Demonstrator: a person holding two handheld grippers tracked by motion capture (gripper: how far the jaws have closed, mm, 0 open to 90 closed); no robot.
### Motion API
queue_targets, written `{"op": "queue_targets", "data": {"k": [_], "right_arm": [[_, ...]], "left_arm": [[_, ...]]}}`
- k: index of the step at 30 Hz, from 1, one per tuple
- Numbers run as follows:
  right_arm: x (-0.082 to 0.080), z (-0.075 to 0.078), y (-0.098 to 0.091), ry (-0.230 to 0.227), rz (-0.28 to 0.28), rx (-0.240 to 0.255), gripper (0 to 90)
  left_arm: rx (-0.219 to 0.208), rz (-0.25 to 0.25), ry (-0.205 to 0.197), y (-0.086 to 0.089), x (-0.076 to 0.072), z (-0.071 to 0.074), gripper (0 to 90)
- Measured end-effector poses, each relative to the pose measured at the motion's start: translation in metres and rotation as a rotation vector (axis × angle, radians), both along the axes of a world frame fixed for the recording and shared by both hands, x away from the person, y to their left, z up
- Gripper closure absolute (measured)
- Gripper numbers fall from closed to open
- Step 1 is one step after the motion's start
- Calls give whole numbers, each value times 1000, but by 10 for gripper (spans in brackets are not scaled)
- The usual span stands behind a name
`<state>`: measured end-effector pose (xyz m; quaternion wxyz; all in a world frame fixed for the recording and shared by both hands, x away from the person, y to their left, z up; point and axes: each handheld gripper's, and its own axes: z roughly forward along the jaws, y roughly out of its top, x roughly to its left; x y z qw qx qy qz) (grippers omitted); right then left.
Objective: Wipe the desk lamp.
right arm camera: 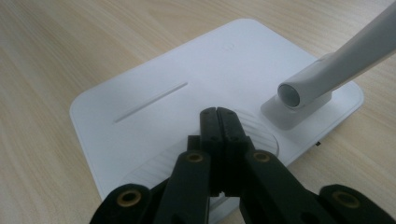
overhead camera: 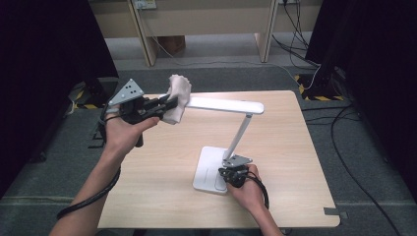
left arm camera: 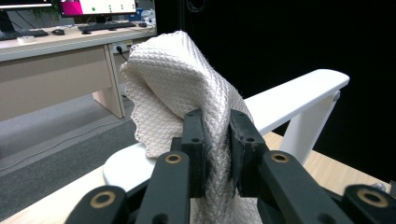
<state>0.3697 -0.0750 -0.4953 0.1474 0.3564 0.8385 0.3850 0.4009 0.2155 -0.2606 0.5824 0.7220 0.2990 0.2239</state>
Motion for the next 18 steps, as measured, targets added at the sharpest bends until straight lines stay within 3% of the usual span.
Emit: {"op": "queue_targets", "data": {"k": [18], "right_arm": [[0, 0, 0, -5, 1, -1, 900]], "left_arm": [[3, 11, -14, -13, -2, -2, 780]]}}
